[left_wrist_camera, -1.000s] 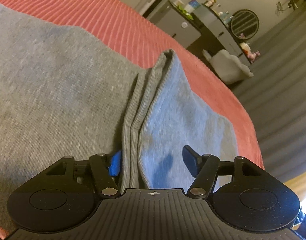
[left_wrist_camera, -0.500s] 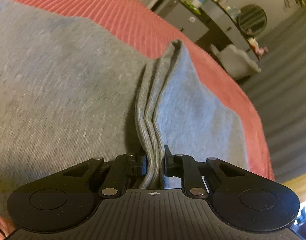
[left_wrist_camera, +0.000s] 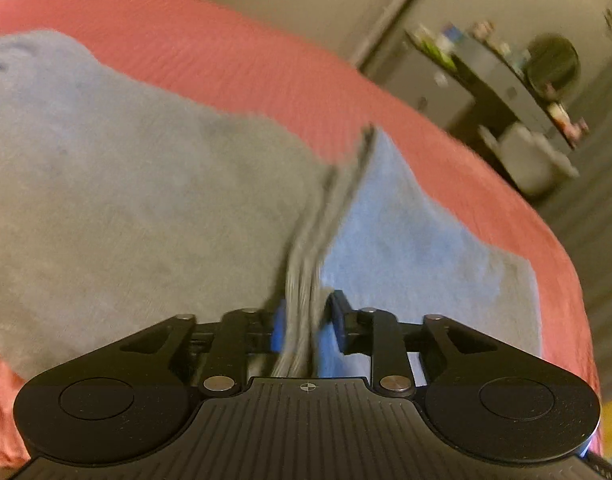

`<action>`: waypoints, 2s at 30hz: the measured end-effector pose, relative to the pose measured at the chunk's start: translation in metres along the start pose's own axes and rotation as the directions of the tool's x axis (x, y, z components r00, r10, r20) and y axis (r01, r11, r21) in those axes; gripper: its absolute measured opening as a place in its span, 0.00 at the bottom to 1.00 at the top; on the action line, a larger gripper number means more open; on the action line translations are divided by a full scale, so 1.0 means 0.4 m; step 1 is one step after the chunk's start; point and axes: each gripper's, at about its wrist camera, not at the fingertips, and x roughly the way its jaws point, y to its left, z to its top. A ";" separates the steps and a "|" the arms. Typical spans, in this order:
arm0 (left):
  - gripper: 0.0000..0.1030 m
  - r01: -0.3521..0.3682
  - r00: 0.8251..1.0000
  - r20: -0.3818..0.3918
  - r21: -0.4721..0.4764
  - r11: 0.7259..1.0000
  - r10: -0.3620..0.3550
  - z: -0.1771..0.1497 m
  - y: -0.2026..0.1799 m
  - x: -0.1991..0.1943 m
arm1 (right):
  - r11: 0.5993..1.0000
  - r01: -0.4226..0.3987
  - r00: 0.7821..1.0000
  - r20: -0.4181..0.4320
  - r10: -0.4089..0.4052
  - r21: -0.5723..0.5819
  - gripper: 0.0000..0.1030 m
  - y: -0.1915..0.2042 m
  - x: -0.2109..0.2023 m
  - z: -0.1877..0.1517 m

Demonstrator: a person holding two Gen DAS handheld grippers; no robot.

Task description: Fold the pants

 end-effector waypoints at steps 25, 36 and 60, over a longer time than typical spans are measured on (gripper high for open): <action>0.45 -0.043 0.979 0.201 0.375 0.926 -0.036 -0.016 -0.152 0.152 | 0.951 0.215 0.968 0.176 -0.178 -0.221 0.27 0.013 0.239 0.140; 0.89 0.239 0.940 0.237 0.054 0.969 -0.245 0.013 -0.020 0.003 | 0.980 0.126 0.984 0.142 -0.105 -0.152 0.49 0.041 0.168 0.115; 0.85 0.011 0.925 0.324 -0.549 0.835 0.201 -0.029 0.527 -0.274 | 0.993 -0.115 0.992 -0.047 0.117 0.032 0.55 -0.013 0.115 0.058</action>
